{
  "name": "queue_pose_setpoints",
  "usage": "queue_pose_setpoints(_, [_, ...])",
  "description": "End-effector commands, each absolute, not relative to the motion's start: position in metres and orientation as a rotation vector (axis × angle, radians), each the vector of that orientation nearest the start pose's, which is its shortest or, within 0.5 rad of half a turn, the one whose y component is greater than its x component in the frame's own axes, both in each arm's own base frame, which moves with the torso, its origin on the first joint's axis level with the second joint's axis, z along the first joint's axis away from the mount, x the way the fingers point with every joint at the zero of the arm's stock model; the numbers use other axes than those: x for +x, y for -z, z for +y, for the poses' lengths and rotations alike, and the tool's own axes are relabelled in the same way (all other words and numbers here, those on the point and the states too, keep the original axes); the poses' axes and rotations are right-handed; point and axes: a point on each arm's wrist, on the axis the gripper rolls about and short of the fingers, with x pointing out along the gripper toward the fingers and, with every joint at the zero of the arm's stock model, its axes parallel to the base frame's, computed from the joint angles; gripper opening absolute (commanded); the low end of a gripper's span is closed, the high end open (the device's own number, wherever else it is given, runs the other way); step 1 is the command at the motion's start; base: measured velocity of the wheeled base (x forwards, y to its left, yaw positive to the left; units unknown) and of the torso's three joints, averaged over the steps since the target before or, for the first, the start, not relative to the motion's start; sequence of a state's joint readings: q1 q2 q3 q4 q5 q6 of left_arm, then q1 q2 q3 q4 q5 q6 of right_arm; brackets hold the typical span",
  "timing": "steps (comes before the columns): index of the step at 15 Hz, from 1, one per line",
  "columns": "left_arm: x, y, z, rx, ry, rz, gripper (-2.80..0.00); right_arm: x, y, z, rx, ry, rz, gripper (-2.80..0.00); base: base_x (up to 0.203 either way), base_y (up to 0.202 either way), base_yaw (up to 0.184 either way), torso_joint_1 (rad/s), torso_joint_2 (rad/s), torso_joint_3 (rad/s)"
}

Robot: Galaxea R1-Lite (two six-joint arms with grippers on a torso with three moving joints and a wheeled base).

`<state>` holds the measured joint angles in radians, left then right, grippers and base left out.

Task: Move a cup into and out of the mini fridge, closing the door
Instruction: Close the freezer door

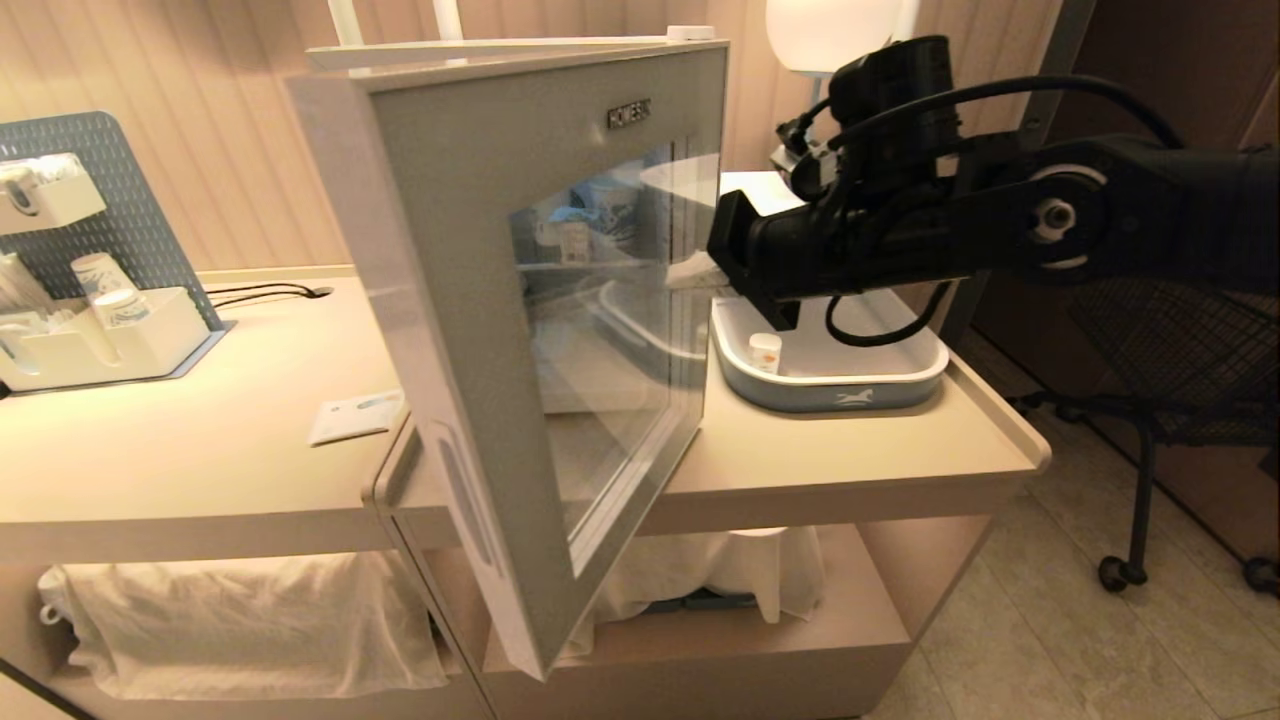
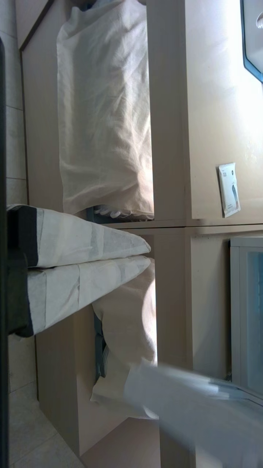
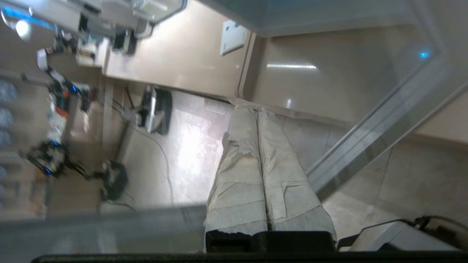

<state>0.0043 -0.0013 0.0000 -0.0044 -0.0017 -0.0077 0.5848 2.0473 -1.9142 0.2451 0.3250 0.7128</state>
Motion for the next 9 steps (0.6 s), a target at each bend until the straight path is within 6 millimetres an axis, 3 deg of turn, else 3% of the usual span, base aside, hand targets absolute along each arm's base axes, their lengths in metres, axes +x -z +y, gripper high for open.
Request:
queue_pose_setpoints(1, [-0.023,-0.076,0.000,-0.009,-0.003,-0.003,-2.80,0.347,-0.255,0.274,0.481,-0.784,0.670,-2.80,0.000,0.000,0.000,0.000,0.00,0.000])
queue_pose_setpoints(5, [-0.023,-0.076,0.000,-0.011,-0.003,-0.003,-2.80,0.344,-0.248,0.297,0.425,-0.775,0.577,-2.80,0.000,0.000,0.000,0.000,0.00,0.000])
queue_pose_setpoints(9, [-0.023,-0.076,0.000,-0.012,-0.003,-0.003,-2.80,0.355,-0.226,0.323,0.224,-0.558,0.287,-2.80,0.000,0.000,0.000,0.000,0.00,0.000])
